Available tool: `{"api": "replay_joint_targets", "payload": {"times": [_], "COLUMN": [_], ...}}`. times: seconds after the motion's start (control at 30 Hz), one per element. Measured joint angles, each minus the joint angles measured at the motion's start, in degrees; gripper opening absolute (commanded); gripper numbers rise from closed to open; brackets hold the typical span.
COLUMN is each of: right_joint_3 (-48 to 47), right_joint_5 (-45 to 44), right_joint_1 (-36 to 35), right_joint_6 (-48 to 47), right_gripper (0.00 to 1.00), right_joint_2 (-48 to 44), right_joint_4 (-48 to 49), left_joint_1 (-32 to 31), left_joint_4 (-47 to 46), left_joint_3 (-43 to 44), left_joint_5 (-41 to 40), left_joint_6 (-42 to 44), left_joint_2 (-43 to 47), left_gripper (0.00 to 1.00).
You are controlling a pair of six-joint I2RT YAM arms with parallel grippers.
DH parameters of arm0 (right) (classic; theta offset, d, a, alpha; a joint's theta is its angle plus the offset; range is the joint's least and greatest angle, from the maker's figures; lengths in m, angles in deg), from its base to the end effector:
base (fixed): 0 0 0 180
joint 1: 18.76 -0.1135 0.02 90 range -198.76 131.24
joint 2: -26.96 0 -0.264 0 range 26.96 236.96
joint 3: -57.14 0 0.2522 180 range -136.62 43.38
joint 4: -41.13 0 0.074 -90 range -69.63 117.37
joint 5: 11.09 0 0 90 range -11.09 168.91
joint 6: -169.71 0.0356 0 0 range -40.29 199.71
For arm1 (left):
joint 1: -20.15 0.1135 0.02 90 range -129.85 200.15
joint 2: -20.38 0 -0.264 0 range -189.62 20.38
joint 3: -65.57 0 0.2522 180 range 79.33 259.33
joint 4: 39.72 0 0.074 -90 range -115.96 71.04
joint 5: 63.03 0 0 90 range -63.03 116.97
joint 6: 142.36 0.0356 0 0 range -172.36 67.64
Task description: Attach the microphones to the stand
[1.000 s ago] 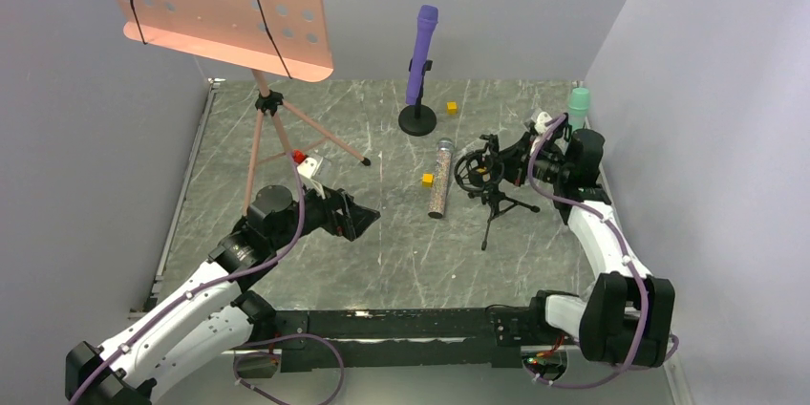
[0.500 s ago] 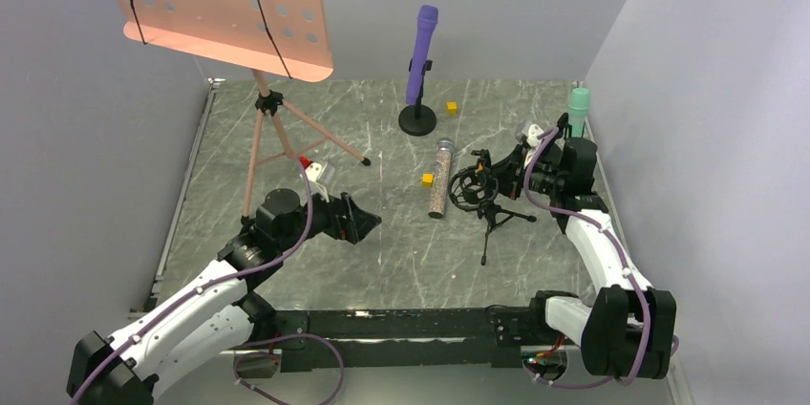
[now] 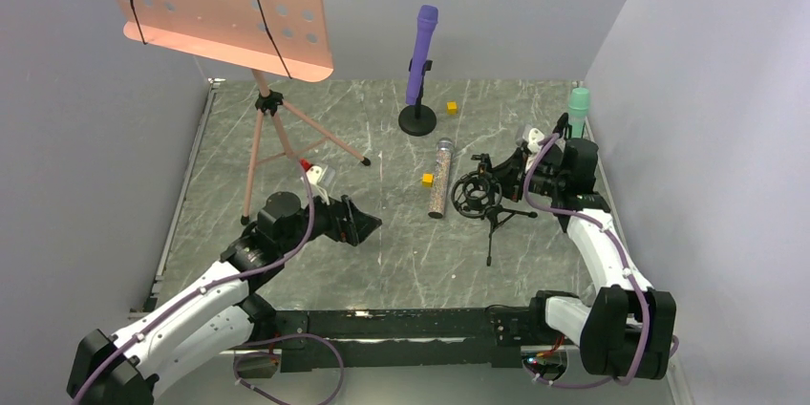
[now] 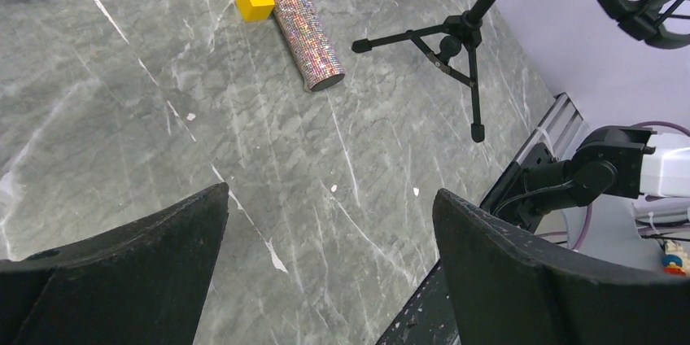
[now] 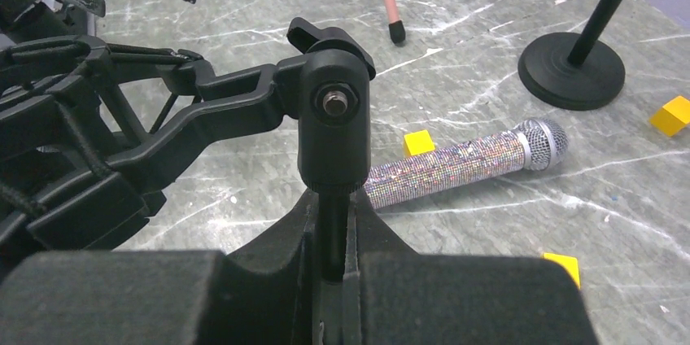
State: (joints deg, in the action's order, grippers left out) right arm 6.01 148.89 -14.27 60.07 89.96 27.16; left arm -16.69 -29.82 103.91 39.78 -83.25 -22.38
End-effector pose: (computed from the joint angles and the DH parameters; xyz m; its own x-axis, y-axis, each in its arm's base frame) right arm 0.2265 0.0158 0.2593 -0.1349 -0.1048 -0.9853 -0.9148 0.3953 0.0832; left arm 0.1417 -0.1160 0.2464 -0.5583 -0.2073 -0.8033 0.5476 0.6353 -0.5445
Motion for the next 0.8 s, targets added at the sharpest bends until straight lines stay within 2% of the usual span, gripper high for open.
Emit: {"api": "replay_joint_targets", "payload": {"times": [0.27, 0.43, 0.63, 0.8], "right_joint_3": [-1.4, -4.5, -10.4, -13.8], "right_joint_5": [3.0, 5.4, 11.1, 15.0], "right_joint_1": [3.5, 4.9, 11.0, 14.2], "right_joint_6": [-4.2, -12.2, -30.7, -46.0], "right_gripper": [0.07, 0.08, 0.06, 0.06], "right_joint_2": [1.7, 4.1, 10.3, 15.1], "right_joint_4": [-4.0, -12.0, -30.8, -45.9], "left_joint_1": [0.0, 0.0, 0.0, -0.4], "left_joint_4": [-3.3, -7.4, -10.1, -11.0], "left_joint_3": [0.0, 0.6, 5.6, 8.8], "left_joint_5": [3.7, 6.0, 8.5, 8.9], "left_joint_6": [0.0, -0.9, -1.8, -1.9], "left_joint_2": [-8.4, -15.6, -24.7, -28.5], "left_gripper": [0.99, 0.99, 0.99, 0.99]}}
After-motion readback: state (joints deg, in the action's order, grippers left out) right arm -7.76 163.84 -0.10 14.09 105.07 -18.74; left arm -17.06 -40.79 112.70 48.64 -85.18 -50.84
